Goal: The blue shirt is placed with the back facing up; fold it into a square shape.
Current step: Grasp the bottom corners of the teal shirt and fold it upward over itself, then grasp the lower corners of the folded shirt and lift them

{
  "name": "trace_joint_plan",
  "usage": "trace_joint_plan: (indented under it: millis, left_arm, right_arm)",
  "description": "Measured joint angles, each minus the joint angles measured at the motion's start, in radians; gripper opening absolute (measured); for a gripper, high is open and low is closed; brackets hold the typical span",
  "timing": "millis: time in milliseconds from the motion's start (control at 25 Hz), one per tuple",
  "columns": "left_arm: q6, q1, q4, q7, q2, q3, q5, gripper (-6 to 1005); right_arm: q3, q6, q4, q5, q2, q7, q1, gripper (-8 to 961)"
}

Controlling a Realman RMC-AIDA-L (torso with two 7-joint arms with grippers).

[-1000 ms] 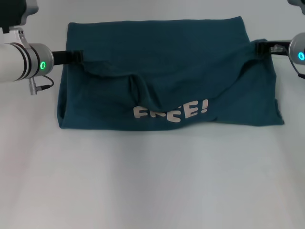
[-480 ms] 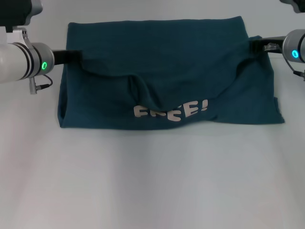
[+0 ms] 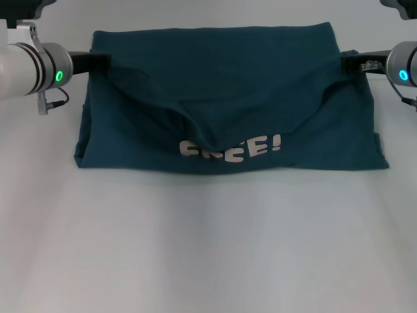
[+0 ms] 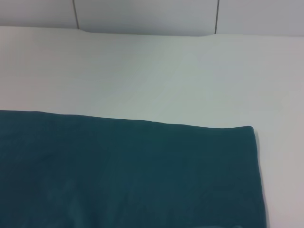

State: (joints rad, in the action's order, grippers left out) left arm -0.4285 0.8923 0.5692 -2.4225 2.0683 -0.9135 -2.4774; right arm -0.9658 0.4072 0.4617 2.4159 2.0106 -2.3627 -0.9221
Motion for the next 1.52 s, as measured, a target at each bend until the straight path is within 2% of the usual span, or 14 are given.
trace_joint_plan:
  millis: [200, 400, 480, 760, 800, 960, 1000, 1080, 1200, 1280, 1360, 1520]
  left_arm:
    - [0.006, -0.004, 0.0, 0.04, 0.015, -0.001, -0.011, 48]
    - [0.068, -0.015, 0.0, 0.134, 0.051, -0.002, -0.012, 81]
    - [0.08, -0.015, -0.006, 0.142, 0.057, -0.002, -0.013, 94]
    - [0.071, -0.026, -0.012, 0.089, 0.054, 0.031, -0.006, 139]
    - [0.063, -0.036, -0.003, 0.062, 0.051, 0.042, -0.005, 184]
    - [-0.03, -0.111, 0.111, -0.044, 0.056, 0.058, 0.01, 365]
    - [-0.073, -0.152, 0.166, -0.066, 0.062, 0.06, 0.032, 403]
    - [-0.147, -0.218, 0.247, -0.077, 0.07, 0.061, 0.107, 480]
    - [-0.256, -0.291, 0.306, -0.068, 0.06, 0.062, 0.237, 473]
    - [-0.352, -0.322, 0.303, -0.045, 0.033, 0.07, 0.328, 469]
    - [-0.45, -0.337, 0.283, 0.0, 0.016, 0.107, 0.393, 468]
    - [-0.587, -0.352, 0.217, 0.131, 0.007, 0.238, 0.458, 465]
  right_arm:
    - [-0.002, -0.005, -0.001, 0.0, 0.002, 0.002, 0.0, 30]
    - [-0.026, -0.004, -0.014, 0.046, 0.006, 0.002, -0.002, 53]
    - [-0.027, -0.004, -0.027, 0.076, 0.007, -0.006, -0.01, 76]
    - [-0.007, 0.013, -0.029, 0.094, 0.006, -0.037, -0.011, 156]
    - [0.002, 0.025, -0.022, 0.094, 0.003, -0.052, -0.007, 197]
    - [0.09, 0.176, 0.075, 0.057, 0.001, -0.073, 0.053, 361]
    - [0.114, 0.226, 0.11, 0.027, 0.002, -0.065, 0.079, 402]
    - [0.144, 0.334, 0.165, -0.075, 0.001, -0.029, 0.14, 621]
    - [0.19, 0.501, 0.188, -0.264, -0.022, 0.041, 0.229, 691]
    - [0.224, 0.595, 0.181, -0.361, -0.036, 0.081, 0.279, 737]
    - [0.266, 0.707, 0.172, -0.452, -0.044, 0.128, 0.333, 760]
    - [0.352, 0.912, 0.141, -0.569, -0.049, 0.229, 0.428, 760]
